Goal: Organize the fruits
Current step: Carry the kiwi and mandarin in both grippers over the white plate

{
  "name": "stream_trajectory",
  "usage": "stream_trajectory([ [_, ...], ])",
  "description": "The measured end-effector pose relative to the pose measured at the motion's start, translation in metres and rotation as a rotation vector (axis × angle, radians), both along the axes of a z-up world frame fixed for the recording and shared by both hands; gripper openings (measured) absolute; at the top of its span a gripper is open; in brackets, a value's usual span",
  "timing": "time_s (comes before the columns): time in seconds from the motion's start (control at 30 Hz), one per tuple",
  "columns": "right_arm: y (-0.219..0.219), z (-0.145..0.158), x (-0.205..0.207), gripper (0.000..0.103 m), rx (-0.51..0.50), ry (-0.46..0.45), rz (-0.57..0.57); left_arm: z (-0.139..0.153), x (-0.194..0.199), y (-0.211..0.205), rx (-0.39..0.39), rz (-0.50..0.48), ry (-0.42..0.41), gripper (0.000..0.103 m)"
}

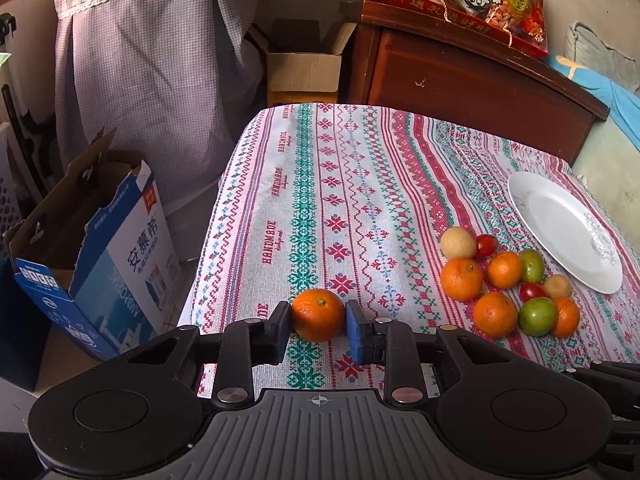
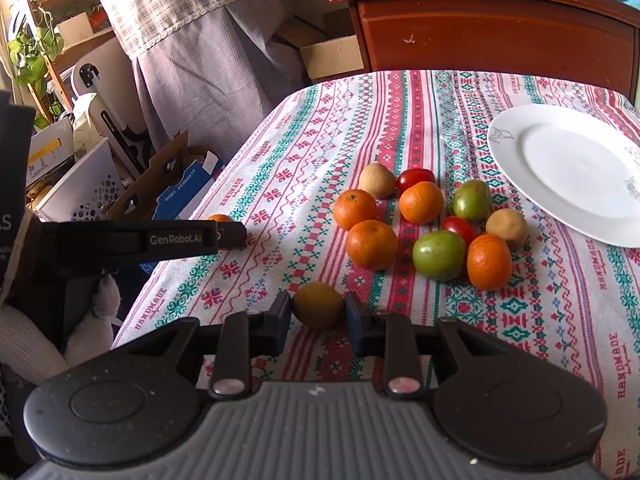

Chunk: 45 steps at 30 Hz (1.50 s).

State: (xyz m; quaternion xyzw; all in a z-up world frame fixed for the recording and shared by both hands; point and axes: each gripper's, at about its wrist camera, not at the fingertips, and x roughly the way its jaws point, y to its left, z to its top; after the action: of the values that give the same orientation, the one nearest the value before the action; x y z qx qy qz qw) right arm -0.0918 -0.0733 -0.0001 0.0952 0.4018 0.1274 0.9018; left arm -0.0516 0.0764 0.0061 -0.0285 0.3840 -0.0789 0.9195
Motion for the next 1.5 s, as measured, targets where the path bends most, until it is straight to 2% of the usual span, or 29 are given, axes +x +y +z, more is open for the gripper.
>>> stream_trajectory([
  [0.27,-0.012,0.020,-0.002,0.029,-0.016,-0.040,-0.030,0.021,-0.006,-0.012,-0.029,-0.032,-0.045,0.026],
  [0.37,-0.027,0.032,-0.002,0.029,-0.033,-0.057,-0.066,0.033,-0.007,-0.021,-0.071,-0.055,-0.058,0.026],
  [0.6,-0.084,0.058,-0.001,0.029,-0.067,-0.065,-0.152,0.056,0.004,-0.052,-0.121,-0.157,-0.055,0.026],
  [0.77,-0.126,0.058,0.003,0.029,-0.078,-0.055,-0.255,0.065,0.017,-0.078,-0.160,-0.225,-0.045,0.026],
  [1.07,-0.155,0.044,0.018,0.029,-0.015,-0.025,-0.344,0.050,0.039,-0.132,-0.152,-0.325,-0.004,0.026],
  [1.5,-0.169,0.027,0.031,0.029,0.008,0.022,-0.396,0.027,0.058,-0.171,-0.168,-0.377,0.048,0.026],
])
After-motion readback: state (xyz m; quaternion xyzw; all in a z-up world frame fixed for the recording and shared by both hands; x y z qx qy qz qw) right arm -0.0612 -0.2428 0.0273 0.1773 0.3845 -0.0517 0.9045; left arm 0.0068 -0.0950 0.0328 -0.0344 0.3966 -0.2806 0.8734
